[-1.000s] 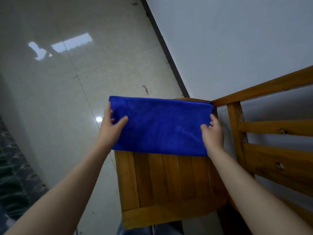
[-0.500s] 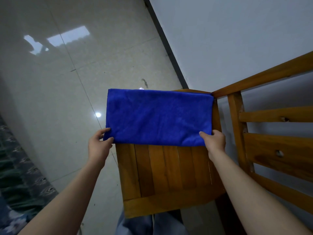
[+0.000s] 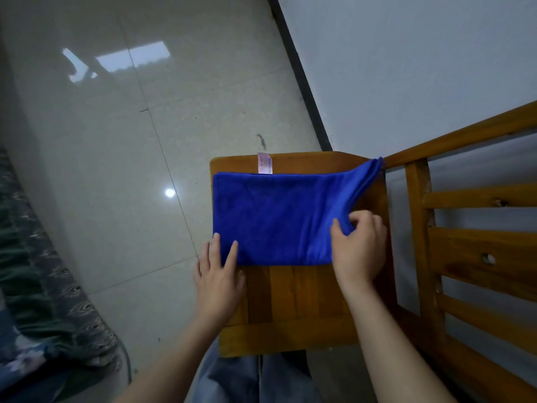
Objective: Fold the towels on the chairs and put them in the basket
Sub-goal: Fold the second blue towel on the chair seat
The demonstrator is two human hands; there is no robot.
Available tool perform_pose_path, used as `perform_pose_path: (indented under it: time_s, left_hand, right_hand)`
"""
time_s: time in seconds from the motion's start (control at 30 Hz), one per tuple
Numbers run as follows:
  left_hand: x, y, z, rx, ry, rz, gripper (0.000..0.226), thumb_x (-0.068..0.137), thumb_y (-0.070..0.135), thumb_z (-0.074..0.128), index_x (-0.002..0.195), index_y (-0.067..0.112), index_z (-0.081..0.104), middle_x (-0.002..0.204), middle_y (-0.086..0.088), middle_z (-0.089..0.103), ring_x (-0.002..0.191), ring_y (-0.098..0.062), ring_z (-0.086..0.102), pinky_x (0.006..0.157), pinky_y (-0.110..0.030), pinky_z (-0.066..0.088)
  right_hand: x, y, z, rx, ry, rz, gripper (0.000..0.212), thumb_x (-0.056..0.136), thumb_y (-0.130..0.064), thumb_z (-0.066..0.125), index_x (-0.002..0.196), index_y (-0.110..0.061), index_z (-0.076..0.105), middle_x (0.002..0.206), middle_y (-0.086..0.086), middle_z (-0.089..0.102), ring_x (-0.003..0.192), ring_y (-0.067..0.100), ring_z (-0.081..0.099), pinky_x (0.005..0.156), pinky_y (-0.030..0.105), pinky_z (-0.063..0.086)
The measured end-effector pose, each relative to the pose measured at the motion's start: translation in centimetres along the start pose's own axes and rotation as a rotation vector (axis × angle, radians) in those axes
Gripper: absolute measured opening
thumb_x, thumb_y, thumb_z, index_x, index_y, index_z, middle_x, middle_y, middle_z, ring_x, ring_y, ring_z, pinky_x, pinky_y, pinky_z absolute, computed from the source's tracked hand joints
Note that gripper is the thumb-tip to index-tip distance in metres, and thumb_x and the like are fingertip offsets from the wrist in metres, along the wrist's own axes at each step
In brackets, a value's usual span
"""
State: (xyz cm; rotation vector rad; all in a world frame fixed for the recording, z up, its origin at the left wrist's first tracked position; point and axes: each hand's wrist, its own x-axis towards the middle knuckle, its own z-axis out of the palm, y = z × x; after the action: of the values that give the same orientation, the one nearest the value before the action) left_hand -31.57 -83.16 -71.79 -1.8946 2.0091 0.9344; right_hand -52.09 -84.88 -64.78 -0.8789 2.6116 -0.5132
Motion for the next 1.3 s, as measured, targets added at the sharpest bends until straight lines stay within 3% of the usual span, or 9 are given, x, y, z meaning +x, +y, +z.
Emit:
perform_pose_path:
  time_s: [0.13, 0.27, 0.37, 0.63, 0.8, 0.93, 1.0, 1.1, 1.3]
  left_hand:
    - [2.6, 0.0, -1.6, -0.690, 0.049, -0.171, 0.044, 0.094, 0.010, 0.048, 0.137, 0.012, 0.042, 0.144, -0.006, 0.039, 0.131, -0.017, 0.035, 0.106, -0.030, 0.031]
    - [3.9, -0.2, -3.6, -0.978, 0.000, -0.320, 0.030, 0.098, 0.017, 0.038, 0.122, 0.012, 0.056, 0.113, 0.005, 0.056, 0.104, -0.008, 0.048, 0.076, -0.014, 0.045]
    - [4.6, -0.3, -4.7, -1.077, -0.050, -0.383, 0.025, 0.099, 0.026, 0.034, 0.090, 0.025, 0.057, 0.102, 0.006, 0.056, 0.100, -0.012, 0.048, 0.072, -0.022, 0.042]
    - [4.3, -0.9, -5.0, -1.141, -0.087, -0.373, 0.037, 0.100, 0.035, 0.021, 0.109, 0.022, 0.055, 0.112, 0.002, 0.056, 0.107, -0.016, 0.049, 0.085, -0.034, 0.037]
    - [4.7, -1.2, -4.5, -1.155, -0.079, -0.413, 0.037, 0.098, 0.038, 0.034, 0.128, 0.018, 0.045, 0.118, -0.003, 0.054, 0.109, -0.017, 0.050, 0.082, -0.030, 0.039]
    - [4.0, -0.5, -3.5, -0.763, 0.099, -0.293, 0.060, 0.093, 0.028, 0.050, 0.146, 0.019, 0.023, 0.140, -0.007, 0.042, 0.121, -0.020, 0.043, 0.090, -0.032, 0.043]
    - [3.6, 0.1, -2.8, -0.225, 0.238, -0.066, 0.067, 0.091, 0.028, 0.051, 0.148, 0.017, 0.018, 0.153, -0.007, 0.024, 0.140, -0.027, 0.022, 0.110, -0.044, 0.025]
    - [4.9, 0.7, -1.8, 0.167, 0.274, 0.336, 0.070, 0.088, 0.034, 0.055, 0.145, 0.008, 0.021, 0.153, -0.014, 0.019, 0.141, -0.029, 0.006, 0.111, -0.049, 0.014]
    - [8.1, -1.6, 0.5, 0.391, 0.068, 0.308, 0.069, 0.086, 0.057, -0.002, 0.137, 0.016, -0.024, 0.144, -0.001, -0.031, 0.128, -0.019, -0.038, 0.110, -0.041, -0.017]
  right_hand:
    - [-3.4, -4.1, 3.4, 0.144, -0.261, -0.169, 0.018, 0.083, -0.021, 0.066, 0.085, -0.020, 0.048, 0.092, -0.008, 0.045, 0.087, 0.008, 0.042, 0.068, 0.013, 0.029]
    - [-5.1, -6.1, 6.7, 0.257, -0.498, -0.049, 0.018, 0.087, -0.023, 0.062, 0.086, -0.018, 0.045, 0.092, -0.005, 0.051, 0.090, 0.015, 0.052, 0.068, 0.020, 0.038]
    - [-5.5, -6.3, 7.5, 0.392, -0.463, -0.034, 0.018, 0.087, -0.021, 0.063, 0.083, -0.019, 0.045, 0.088, -0.007, 0.052, 0.091, 0.016, 0.056, 0.067, 0.017, 0.043]
    - [-6.9, -4.2, 8.6, 0.233, -0.611, -0.350, 0.014, 0.085, -0.023, 0.065, 0.086, -0.018, 0.051, 0.119, 0.000, 0.059, 0.116, 0.011, 0.045, 0.088, 0.015, 0.034]
    - [-6.2, -3.2, 9.0, 0.194, -0.819, -0.297, 0.048, 0.096, -0.044, 0.039, 0.140, -0.027, 0.037, 0.155, -0.006, 0.022, 0.143, 0.012, 0.013, 0.115, 0.034, 0.013]
    - [-4.0, -1.5, 8.5, -0.165, -0.457, -0.514, 0.054, 0.098, -0.039, 0.033, 0.147, -0.023, 0.018, 0.157, 0.001, 0.007, 0.144, 0.016, -0.005, 0.113, 0.032, 0.001]
    - [-2.4, -0.5, 9.0, -0.405, -0.432, -0.630, 0.062, 0.097, -0.045, 0.030, 0.147, -0.020, 0.002, 0.154, 0.003, -0.012, 0.139, 0.019, -0.020, 0.113, 0.037, -0.006]
    - [-0.5, 0.6, 10.6, -0.627, -0.480, -0.776, 0.071, 0.093, -0.057, 0.017, 0.139, -0.017, -0.018, 0.146, 0.006, -0.029, 0.132, 0.020, -0.032, 0.110, 0.040, -0.016]
    - [0.7, 2.0, 12.9, -0.689, -0.470, -0.810, 0.074, 0.085, -0.063, 0.003, 0.138, -0.017, -0.022, 0.145, 0.005, -0.031, 0.132, 0.019, -0.032, 0.109, 0.039, -0.020]
